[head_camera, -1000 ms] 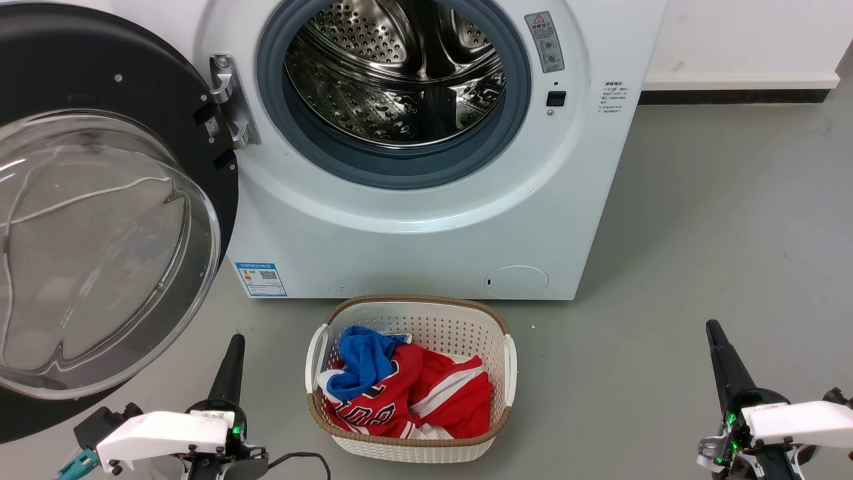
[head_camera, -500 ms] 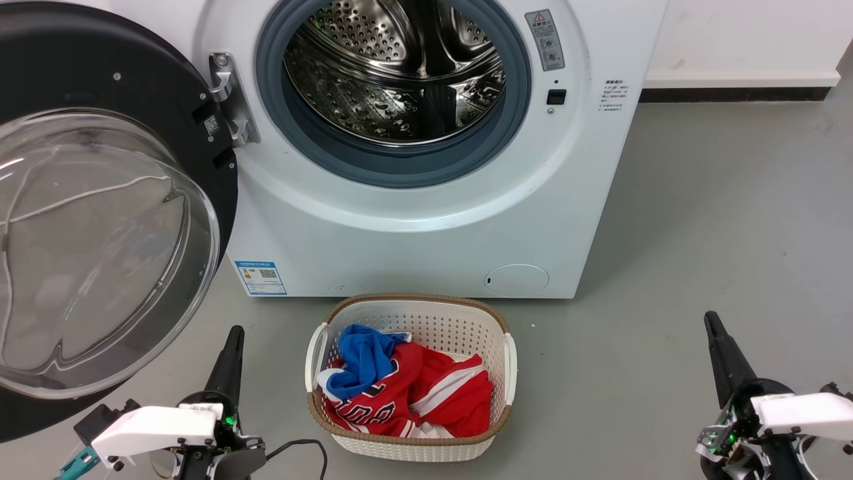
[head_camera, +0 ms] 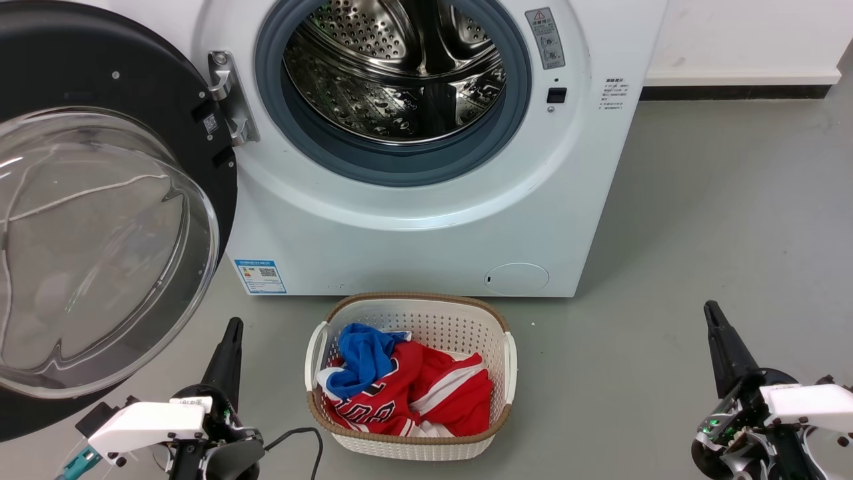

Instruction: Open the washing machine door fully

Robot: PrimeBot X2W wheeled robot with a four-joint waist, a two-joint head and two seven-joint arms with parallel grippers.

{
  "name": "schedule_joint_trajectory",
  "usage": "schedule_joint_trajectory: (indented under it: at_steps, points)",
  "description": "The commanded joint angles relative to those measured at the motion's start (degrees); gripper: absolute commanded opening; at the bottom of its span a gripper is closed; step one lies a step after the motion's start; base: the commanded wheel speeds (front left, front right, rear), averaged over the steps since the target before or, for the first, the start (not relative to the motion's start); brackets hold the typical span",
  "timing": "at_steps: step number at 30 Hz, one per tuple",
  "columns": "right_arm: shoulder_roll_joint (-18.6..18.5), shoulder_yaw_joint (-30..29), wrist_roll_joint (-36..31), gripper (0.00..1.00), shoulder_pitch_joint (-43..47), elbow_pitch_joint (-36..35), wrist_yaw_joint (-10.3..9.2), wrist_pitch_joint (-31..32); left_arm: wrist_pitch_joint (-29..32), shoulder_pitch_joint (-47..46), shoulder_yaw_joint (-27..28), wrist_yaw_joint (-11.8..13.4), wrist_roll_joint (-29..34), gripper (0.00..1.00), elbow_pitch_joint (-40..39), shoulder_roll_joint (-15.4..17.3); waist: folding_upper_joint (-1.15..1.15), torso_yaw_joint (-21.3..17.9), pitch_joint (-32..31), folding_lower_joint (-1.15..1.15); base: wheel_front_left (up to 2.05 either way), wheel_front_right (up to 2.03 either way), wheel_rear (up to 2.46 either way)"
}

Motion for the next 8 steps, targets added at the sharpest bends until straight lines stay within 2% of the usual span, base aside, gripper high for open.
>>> schedule_joint_trajectory:
  at_steps: [1,8]
  points:
    - [0.12,-0.12,0.97,0.0,-0.81,0.31,0.0,0.41,0.29,-0.61,0.31,-0.2,-1.09,0.0,0.12,-0.07,0.0,0.0,0.02,0.0,0.0,0.0,0.0]
    - [0.27,-0.28,0.91,0.0,-0.94,0.29,0.0,0.5,0.33,-0.6,0.3,-0.23,-1.18,0.0,0.1,-0.07,0.0,0.0,0.03,0.0,0.0,0.0,0.0]
